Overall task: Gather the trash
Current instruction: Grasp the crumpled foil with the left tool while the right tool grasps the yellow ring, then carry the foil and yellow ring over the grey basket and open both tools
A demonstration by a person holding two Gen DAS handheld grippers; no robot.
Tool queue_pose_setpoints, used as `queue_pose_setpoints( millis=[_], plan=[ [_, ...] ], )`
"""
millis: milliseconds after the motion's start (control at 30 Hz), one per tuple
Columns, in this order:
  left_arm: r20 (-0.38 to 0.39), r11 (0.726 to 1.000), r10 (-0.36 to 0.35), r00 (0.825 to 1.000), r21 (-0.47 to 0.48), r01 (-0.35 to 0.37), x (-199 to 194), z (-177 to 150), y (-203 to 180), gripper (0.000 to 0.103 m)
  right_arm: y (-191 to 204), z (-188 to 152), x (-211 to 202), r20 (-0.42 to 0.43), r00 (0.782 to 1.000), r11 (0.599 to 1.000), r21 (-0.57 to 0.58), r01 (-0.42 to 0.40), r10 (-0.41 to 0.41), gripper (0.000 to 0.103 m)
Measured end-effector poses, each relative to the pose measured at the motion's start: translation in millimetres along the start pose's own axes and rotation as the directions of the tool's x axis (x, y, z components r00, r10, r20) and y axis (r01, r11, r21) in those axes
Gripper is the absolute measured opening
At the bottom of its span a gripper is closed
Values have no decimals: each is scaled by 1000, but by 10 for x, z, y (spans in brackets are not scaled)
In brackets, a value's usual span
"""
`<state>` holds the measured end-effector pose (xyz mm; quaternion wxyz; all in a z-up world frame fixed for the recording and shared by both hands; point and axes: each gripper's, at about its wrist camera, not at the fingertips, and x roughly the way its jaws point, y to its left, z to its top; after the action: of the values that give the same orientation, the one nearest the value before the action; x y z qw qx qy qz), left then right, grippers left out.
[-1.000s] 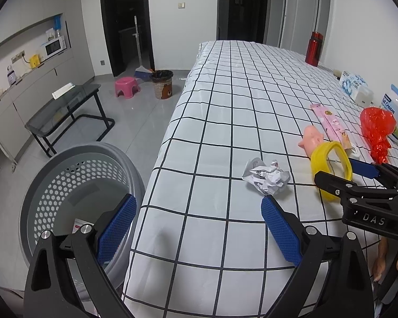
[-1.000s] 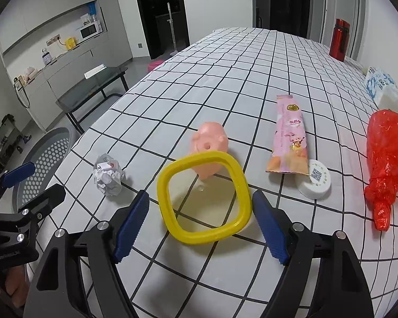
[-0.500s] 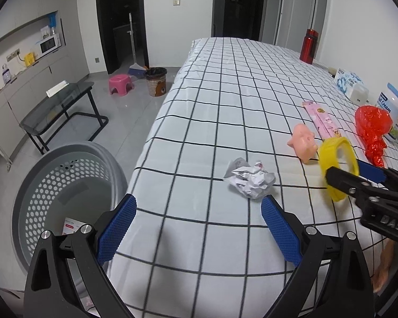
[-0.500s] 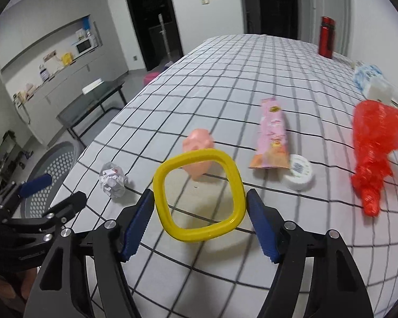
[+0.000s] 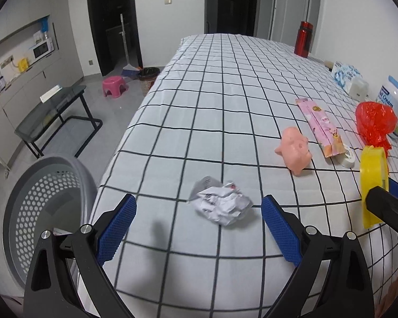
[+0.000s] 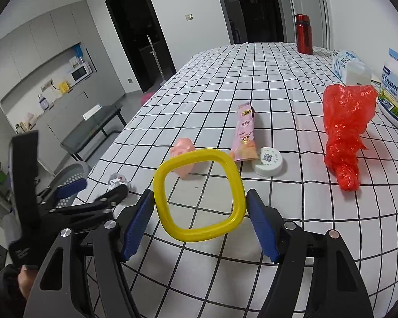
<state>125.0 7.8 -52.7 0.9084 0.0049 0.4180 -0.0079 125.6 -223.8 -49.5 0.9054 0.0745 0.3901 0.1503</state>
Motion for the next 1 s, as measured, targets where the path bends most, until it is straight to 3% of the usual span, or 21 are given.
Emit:
queue_pose_setpoints(
  millis=[133, 300, 433, 700, 1000],
  plan=[
    [-22, 1000, 2, 1000, 19, -2, 81, 35, -59, 84, -44, -3, -10, -1, 1000, 1000, 17, -24, 24, 69],
    [-52, 999, -6, 999, 32, 7, 145, 25, -96, 49, -81, -2, -22, 1, 999, 999, 29, -38, 38, 69],
    [-33, 999, -24, 999, 39, 25, 86, 3, -93, 43, -81, -10, -25, 3, 999, 999, 28, -38, 38, 69],
    [10, 998, -26, 1000, 64, 26, -184, -87, -15, 43, 12, -42, -34, -5, 1000, 1000, 6, -8, 8, 69],
    [59, 998, -36, 998, 48, 34, -510, -168, 332, 43, 409, -170, -33, -36, 999, 999, -16, -33, 32, 69]
  ],
)
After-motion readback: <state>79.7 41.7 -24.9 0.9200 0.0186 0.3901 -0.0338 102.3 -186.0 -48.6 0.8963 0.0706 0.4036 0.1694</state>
